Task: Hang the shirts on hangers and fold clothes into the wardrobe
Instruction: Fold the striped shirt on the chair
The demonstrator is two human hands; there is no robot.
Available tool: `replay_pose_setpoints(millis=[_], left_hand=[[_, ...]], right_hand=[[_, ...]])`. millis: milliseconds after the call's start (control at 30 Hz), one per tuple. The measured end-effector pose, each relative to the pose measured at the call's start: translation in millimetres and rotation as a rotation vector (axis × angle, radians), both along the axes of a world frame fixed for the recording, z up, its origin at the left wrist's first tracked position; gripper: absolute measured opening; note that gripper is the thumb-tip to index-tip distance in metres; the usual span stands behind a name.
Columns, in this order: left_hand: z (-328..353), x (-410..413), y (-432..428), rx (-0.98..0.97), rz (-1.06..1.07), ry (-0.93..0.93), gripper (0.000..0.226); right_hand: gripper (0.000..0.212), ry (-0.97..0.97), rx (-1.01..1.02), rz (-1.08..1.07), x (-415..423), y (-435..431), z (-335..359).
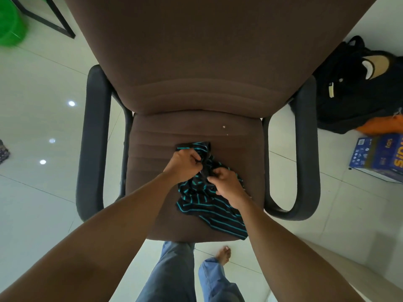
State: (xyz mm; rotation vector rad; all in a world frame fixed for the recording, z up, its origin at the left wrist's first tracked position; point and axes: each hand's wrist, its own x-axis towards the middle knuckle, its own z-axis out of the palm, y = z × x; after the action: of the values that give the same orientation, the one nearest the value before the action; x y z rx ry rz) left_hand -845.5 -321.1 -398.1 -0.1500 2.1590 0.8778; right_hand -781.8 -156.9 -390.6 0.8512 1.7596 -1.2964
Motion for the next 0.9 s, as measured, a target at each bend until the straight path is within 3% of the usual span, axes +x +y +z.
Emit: replay_pose_setpoints(millis=[133, 267, 333, 433, 500, 633, 700, 767, 833, 900], left_hand=[[7.9, 17.7, 1.8, 0.118, 0.105, -0.045, 0.028], [7.0, 32.4, -8.4, 0.146, 0.143, 0.11, 0.038], [5.0, 32.9, -10.1, 0.143, 0.181, 0.123, 0.028], [5.2, 28.9, -10.6, 0.134, 0.28, 0.085, 0.02], [9.0, 24.2, -13.6, 0.176, 0.37, 0.021, 0.019], [20.6, 13.0, -26.3, 0.322, 0.459, -0.049, 0.023], [36.3, 6.5, -27.5, 0.358, 0.398, -0.046, 0.027], [50.8, 0.2, -29.0, 0.383, 0.355, -0.031, 0.035], [66.1, -5.2, -32.7, 0.406, 0.338, -0.001, 0.044], [82.9, -9.7, -37.5, 0.385, 0.36, 0.033, 0.052]], right_hand=[[0.022, -0.145, -0.258, -0.454, -10.0, -11.2, 5.8], [0.058, -0.236, -0.455, -0.446, -18.7, -13.8, 1.0], [0.052, -0.222, -0.4, -0.388, -24.7, -15.2, 3.6], [0.024, -0.041, -0.107, -0.322, -33.3, -17.1, 2.2], [0.023, 0.107, 0.048, -0.164, -36.4, -14.7, -2.9], [0.083, 0.365, 0.146, 0.326, -47.9, -7.9, 4.2], [0.093, 0.43, 0.161, 0.527, -59.3, -6.4, 10.2], [0.08, 0.46, 0.181, 0.704, -69.6, -5.0, 14.8], [0.045, 0.479, 0.224, 0.836, -77.6, -3.3, 26.5], [0.029, 0.496, 0.295, 0.911, -78.3, 2.6, 40.8]])
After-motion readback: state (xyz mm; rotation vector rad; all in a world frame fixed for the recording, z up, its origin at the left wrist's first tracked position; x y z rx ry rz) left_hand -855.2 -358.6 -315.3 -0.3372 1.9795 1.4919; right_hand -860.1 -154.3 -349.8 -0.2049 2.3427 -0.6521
